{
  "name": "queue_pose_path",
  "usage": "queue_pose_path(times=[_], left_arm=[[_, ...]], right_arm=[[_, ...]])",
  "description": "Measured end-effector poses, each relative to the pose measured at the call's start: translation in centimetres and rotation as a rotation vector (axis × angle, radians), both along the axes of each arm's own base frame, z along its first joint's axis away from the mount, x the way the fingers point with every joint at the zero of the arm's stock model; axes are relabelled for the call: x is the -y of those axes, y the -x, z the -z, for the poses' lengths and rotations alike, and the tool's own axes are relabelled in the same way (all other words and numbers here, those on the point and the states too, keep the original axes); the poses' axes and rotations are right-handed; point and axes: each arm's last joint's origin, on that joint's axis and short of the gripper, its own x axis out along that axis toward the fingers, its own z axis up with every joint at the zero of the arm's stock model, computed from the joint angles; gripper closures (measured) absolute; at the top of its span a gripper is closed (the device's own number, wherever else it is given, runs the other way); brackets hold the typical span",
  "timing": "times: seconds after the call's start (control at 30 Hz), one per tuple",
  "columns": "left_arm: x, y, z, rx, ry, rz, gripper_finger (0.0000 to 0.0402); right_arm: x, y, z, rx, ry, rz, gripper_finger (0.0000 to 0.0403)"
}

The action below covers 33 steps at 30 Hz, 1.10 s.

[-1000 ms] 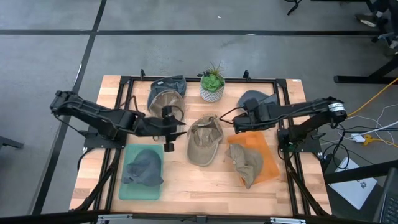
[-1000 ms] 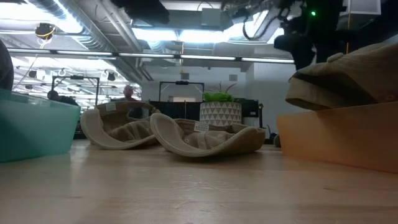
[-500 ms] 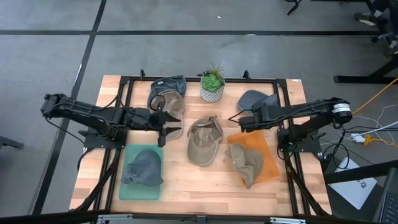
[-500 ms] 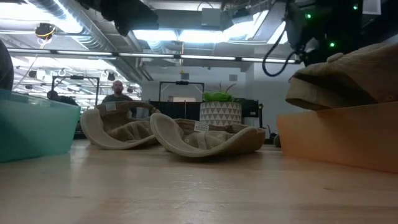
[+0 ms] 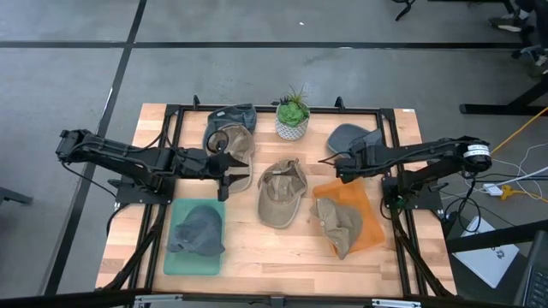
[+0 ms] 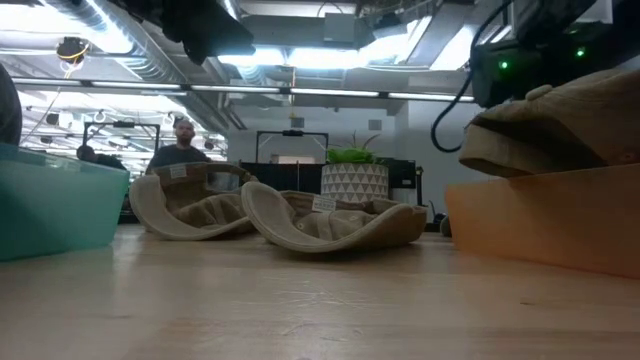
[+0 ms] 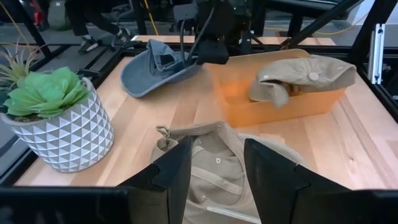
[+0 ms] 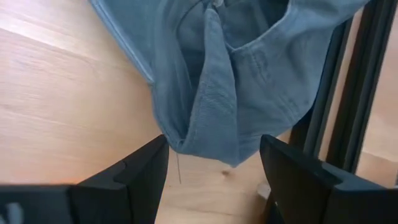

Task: Pick & Place hat
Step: Put the right blue cap into the green bin

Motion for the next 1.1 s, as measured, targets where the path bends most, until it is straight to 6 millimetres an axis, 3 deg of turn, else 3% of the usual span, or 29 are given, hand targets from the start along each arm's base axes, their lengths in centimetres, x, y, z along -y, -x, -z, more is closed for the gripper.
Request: queue_pose_path(times=[0.33, 0.53, 0.77, 1.1], left_arm=[[0.0, -0.1, -0.2, 0.025, 0.002, 0.000, 0.0258], [0.0, -0.1, -0.2, 0.022, 0.002, 0.000, 0.0258], [0.0, -0.1, -0.2, 0.021, 0.001, 0.000, 0.0258], [0.0, -0.1, -0.2, 0.021, 0.001, -0.001, 0.0258]], right_arm=[[1.3, -0.4, 0.7, 0.037, -0.006, -0.063, 0.0163], [2.0, -0.9, 0.8, 0.086, -0.004, -0.088, 0.0235], [2.1, -1.3, 0.8, 0.126, -0.007, -0.094, 0.0376], [3.3, -2.2, -0.8, 0.228, -0.021, -0.017, 0.0389]])
